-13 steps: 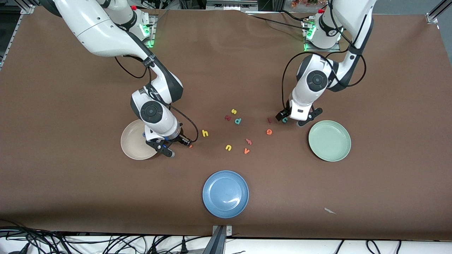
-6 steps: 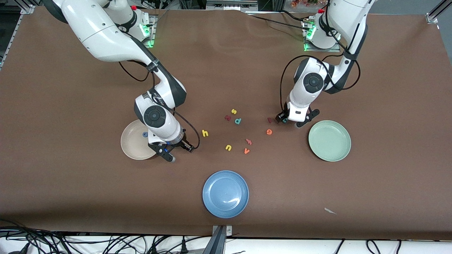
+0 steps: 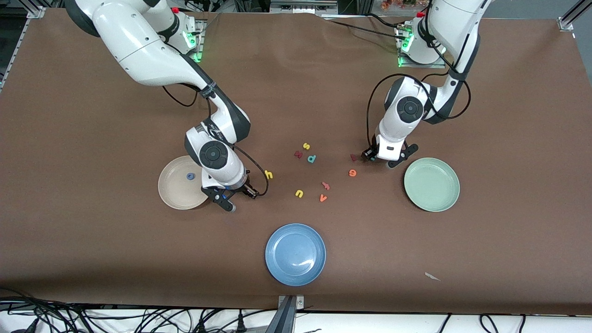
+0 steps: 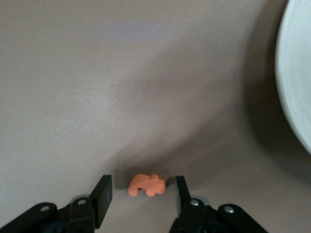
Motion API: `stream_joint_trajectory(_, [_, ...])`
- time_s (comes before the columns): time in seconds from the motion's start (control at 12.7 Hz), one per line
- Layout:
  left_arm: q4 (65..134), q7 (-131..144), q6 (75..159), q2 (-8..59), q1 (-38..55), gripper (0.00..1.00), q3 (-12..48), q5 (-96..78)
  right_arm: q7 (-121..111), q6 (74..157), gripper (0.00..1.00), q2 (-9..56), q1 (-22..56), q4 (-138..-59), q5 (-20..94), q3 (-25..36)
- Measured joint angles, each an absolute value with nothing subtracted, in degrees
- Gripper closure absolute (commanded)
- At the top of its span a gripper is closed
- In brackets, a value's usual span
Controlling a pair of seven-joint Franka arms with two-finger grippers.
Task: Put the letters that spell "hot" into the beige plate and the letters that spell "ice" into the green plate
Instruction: 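Grasp the c with the left gripper while the right gripper grasps the 3, then place the c with the left gripper while the right gripper places the 3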
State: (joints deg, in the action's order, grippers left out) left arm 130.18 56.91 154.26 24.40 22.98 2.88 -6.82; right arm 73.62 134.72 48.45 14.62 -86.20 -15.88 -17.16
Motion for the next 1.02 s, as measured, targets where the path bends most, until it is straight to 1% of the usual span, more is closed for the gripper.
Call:
stream_joint_trajectory(0.24, [130.05, 56.87, 154.26, 24.34, 22.98, 0.65, 2.79, -6.58, 73.67, 134.86, 0.41, 48.68, 14.62, -86.17, -16.51, -16.87])
stream_joint_trajectory(0.39, [129.98, 56.85, 154.26, 24.32, 22.98, 0.76, 2.73, -6.25, 73.72, 134.97, 0.41, 48.88, 14.62, -86.17, -16.57, -16.87])
stream_joint_trajectory(0.55, [129.76, 56.84, 154.27, 24.12, 22.98, 0.77, 2.70, -6.19, 74.18, 135.09, 0.41, 49.03, 14.69, -86.14, -16.78, -16.87])
stream_joint_trajectory(0.63, [129.74, 56.84, 154.30, 24.26, 22.96, 0.80, 2.65, -6.19, 74.77, 135.12, 0.42, 49.05, 14.80, -86.14, -17.22, -16.87])
stream_joint_trajectory(0.71, [129.74, 56.84, 154.30, 24.26, 22.96, 0.81, 2.65, -6.18, 75.47, 135.14, 0.43, 49.08, 14.92, -86.14, -17.87, -16.87])
stream_joint_trajectory(1.02, [129.54, 56.60, 154.30, 24.23, 22.90, 0.82, 2.54, -6.12, 76.22, 135.11, 0.59, 49.05, 15.13, -86.13, -18.61, -16.87])
